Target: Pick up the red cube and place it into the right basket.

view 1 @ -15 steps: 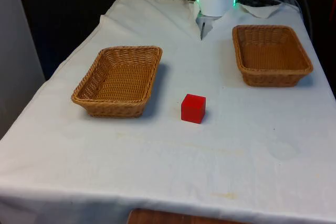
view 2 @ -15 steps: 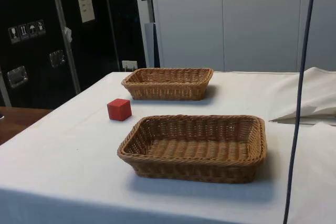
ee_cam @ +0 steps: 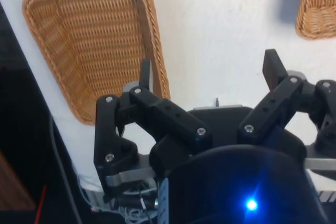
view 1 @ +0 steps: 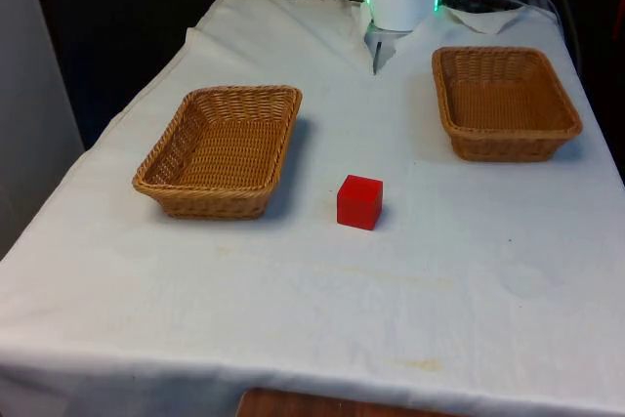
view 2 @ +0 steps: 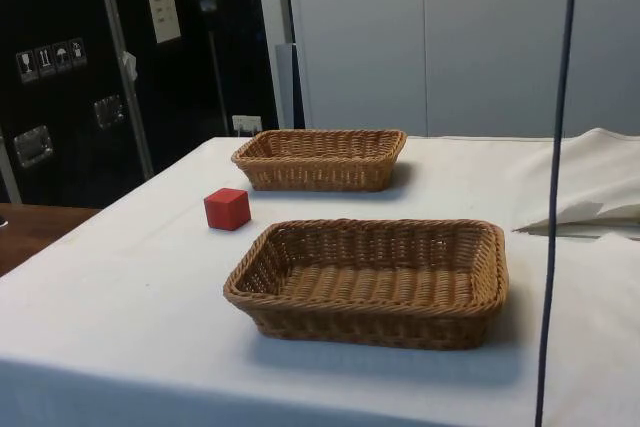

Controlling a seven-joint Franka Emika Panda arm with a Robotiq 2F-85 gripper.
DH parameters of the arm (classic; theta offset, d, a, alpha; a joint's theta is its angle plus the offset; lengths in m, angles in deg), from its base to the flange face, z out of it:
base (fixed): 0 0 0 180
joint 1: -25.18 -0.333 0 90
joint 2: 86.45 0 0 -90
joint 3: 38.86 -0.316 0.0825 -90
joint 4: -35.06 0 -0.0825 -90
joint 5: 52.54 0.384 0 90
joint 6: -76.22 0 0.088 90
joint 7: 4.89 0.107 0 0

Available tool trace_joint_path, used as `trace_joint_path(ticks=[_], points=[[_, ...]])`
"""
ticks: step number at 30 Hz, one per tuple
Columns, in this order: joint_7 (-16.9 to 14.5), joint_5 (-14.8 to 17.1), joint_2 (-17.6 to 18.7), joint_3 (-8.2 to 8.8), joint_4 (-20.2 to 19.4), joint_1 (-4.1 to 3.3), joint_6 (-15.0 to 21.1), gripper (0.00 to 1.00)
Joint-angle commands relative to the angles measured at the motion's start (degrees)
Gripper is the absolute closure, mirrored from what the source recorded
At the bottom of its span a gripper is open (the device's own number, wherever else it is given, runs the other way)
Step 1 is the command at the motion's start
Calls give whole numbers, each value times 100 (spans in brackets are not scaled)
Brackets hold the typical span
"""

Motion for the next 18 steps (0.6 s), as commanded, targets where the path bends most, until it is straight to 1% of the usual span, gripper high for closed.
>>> trace_joint_path(ticks=[1,2,6,7,8,9,16,17,18], points=[[46,17,69,-17,40,-17,40,0],[80,11,172,-52,86,-23,97,0],[166,0,344,-138,132,-34,246,0],[201,-6,424,-178,143,-40,332,0],[155,0,355,-166,115,-17,281,0],[223,-6,464,-195,149,-40,384,0],[338,-23,705,-304,160,-63,659,0],[367,-23,768,-332,160,-63,739,0],[327,-6,728,-332,155,-46,676,0]])
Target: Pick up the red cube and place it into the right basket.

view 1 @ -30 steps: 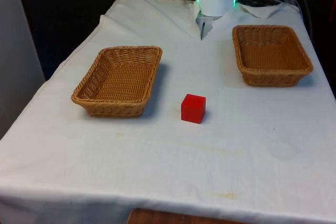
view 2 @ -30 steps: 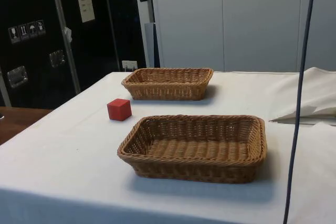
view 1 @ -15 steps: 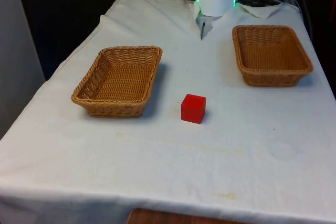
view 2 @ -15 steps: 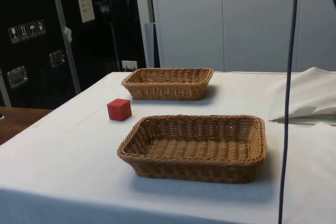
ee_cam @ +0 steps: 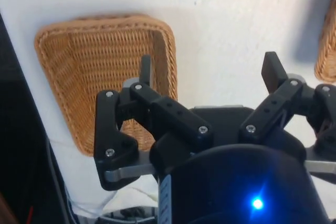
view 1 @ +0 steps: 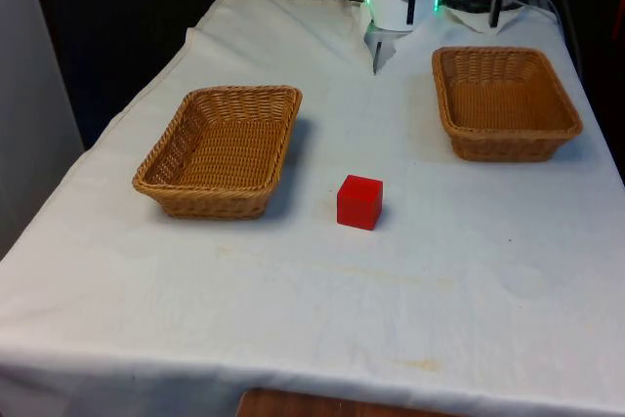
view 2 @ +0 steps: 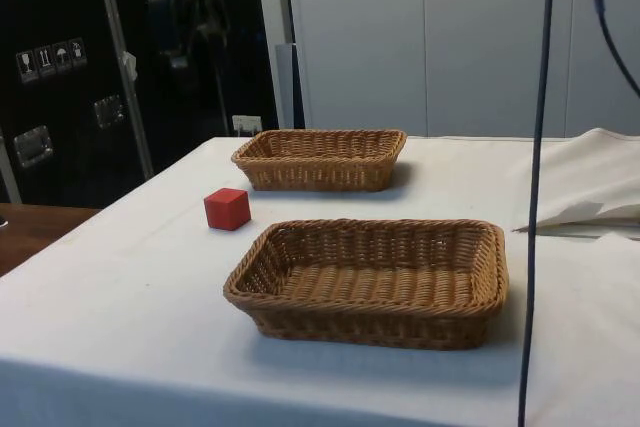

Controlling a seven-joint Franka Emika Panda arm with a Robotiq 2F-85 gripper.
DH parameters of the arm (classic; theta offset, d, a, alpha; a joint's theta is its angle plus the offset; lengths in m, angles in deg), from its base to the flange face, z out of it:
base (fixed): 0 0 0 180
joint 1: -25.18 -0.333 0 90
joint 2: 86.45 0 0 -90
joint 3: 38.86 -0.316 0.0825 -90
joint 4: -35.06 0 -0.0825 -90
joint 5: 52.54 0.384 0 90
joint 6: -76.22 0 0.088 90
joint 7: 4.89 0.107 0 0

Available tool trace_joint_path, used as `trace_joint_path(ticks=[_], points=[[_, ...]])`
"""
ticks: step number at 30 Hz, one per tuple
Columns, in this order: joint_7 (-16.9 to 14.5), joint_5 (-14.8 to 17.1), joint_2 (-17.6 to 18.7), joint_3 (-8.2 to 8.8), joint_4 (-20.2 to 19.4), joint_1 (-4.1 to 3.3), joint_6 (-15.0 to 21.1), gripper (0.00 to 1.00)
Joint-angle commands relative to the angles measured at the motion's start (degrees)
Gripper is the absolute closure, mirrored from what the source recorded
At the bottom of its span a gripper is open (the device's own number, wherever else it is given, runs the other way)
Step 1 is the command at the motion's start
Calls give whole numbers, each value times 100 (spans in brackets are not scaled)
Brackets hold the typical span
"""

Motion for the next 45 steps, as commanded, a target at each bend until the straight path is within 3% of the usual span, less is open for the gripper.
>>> trace_joint_path(ticks=[1,13,15,24,25,35,45], points=[[57,-17,80,-17,11,-23,103,0],[229,-6,613,-178,264,-46,498,0],[212,-6,636,-189,286,-29,476,0],[315,-23,848,-246,344,-74,693,0],[269,-6,791,-252,309,-52,653,0],[407,-6,1203,-332,510,-86,945,0],[435,34,1558,-395,596,-40,1318,0]])
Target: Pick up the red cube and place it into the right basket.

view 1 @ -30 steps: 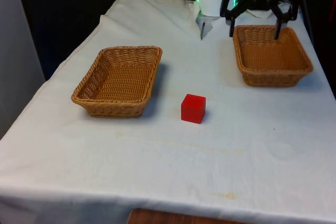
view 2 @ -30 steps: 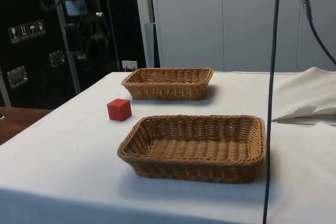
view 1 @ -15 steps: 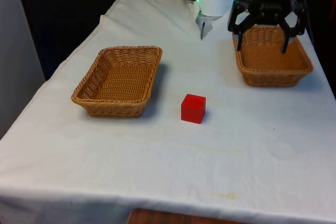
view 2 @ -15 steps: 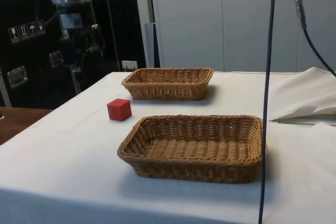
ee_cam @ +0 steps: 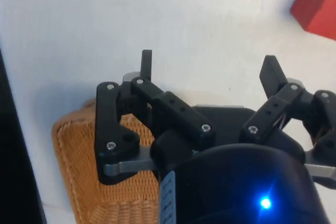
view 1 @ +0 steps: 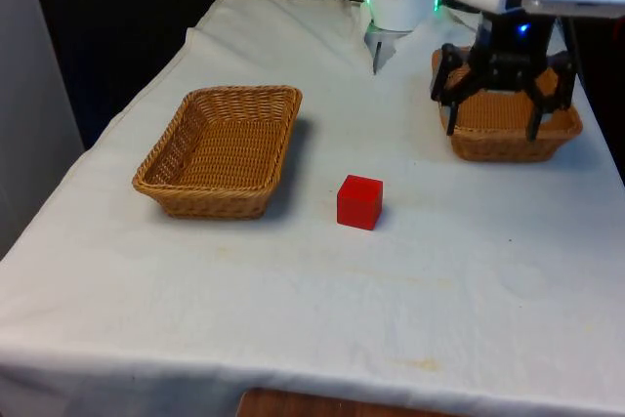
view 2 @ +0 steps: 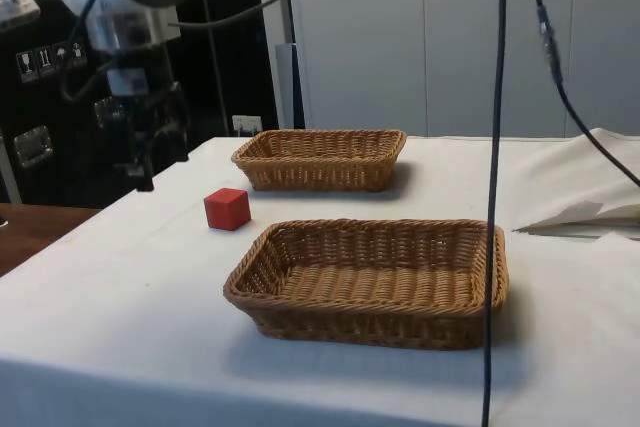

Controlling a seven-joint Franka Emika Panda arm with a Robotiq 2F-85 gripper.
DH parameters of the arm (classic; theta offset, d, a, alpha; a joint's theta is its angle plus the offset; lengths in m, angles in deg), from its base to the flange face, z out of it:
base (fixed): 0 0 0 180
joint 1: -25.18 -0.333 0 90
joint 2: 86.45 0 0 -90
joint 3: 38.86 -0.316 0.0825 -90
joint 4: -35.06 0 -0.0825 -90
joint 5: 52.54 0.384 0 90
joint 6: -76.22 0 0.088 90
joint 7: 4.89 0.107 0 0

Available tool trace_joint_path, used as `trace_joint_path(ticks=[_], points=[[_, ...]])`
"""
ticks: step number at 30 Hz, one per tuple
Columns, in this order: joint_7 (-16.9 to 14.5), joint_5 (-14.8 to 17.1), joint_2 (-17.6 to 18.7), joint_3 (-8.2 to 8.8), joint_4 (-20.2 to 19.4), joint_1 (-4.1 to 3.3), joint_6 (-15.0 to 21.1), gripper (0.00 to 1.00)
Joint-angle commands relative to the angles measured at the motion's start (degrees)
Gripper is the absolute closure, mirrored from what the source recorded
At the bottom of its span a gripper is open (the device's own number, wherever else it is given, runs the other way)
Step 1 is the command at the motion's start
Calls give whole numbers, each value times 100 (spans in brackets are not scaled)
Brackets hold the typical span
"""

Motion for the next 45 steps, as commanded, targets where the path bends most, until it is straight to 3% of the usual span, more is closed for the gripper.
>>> trace_joint_path(ticks=[1,2,3,4,10,11,12,14,19,20,21,29,30,31,35,37,38,39,45], points=[[-46,52,63,-17,23,52,80,0],[-63,63,92,-11,23,69,115,0],[-11,11,74,17,11,23,86,0],[-109,92,138,0,17,109,183,0],[-338,235,241,109,-17,189,292,0],[-367,258,252,132,-17,195,304,0],[-309,201,241,155,6,143,212,0],[-470,321,298,166,-52,252,361,0],[-768,544,384,269,-126,332,498,0],[-699,487,372,315,-103,264,413,0],[-819,590,395,292,-138,338,521,0],[-1209,900,504,441,-223,407,699,0],[-1163,859,504,487,-201,355,619,0],[-1249,928,516,458,-229,418,710,0],[-1392,1020,567,533,-252,447,756,0],[-1427,1037,579,567,-269,447,779,0],[-1375,985,579,607,-258,407,716,0],[-1432,1037,584,584,-286,447,791,0],[-1409,1026,636,682,-338,453,831,0]])
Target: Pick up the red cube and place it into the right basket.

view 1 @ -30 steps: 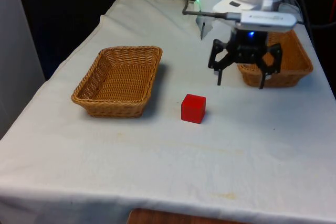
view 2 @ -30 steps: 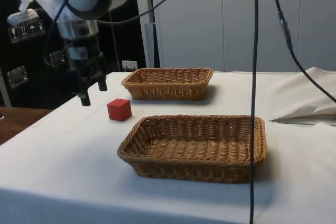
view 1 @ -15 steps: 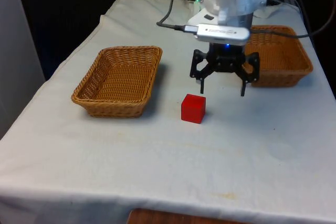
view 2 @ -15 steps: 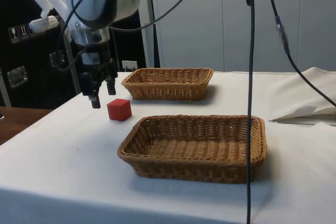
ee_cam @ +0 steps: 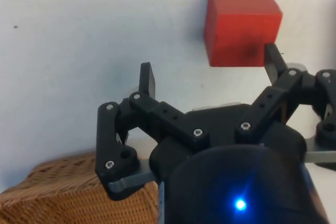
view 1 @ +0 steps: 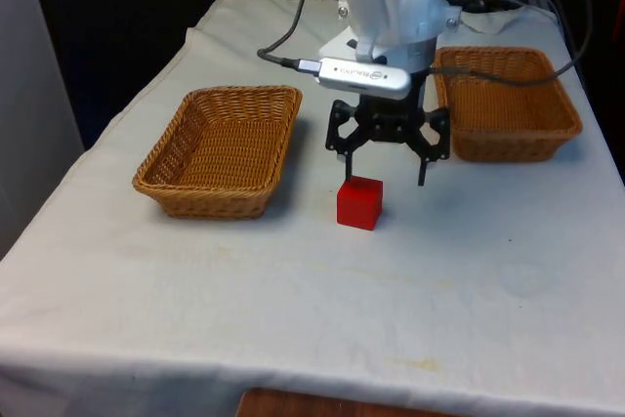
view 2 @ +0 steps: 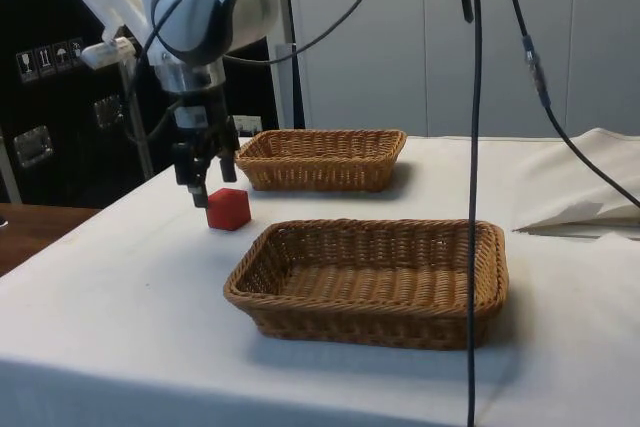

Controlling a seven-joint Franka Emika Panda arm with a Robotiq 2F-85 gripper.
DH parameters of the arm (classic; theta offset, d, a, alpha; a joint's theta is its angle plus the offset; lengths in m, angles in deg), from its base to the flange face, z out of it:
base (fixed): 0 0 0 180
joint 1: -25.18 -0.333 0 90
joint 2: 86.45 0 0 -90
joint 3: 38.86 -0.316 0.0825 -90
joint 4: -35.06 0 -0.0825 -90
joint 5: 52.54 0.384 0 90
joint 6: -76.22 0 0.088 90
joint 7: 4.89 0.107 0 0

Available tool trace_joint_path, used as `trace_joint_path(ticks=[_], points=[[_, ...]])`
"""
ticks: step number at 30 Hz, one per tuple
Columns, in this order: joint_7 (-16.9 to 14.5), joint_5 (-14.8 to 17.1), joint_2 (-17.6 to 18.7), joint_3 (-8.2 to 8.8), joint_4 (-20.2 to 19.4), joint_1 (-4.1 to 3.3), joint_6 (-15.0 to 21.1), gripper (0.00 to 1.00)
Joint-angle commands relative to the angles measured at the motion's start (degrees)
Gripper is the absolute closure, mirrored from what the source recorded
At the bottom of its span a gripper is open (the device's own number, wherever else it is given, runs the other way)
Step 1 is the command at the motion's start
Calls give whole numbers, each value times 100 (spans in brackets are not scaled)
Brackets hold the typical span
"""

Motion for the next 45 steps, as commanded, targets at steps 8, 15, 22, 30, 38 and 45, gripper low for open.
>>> trace_joint_path(ticks=[8,15,22,30,38,45], points=[[57,34,143,103,-23,29,143,0],[132,40,258,143,23,34,195,0],[269,6,395,166,149,29,212,0],[321,6,487,195,235,34,212,2],[321,6,487,201,235,34,206,91],[315,23,481,195,235,46,206,96]])
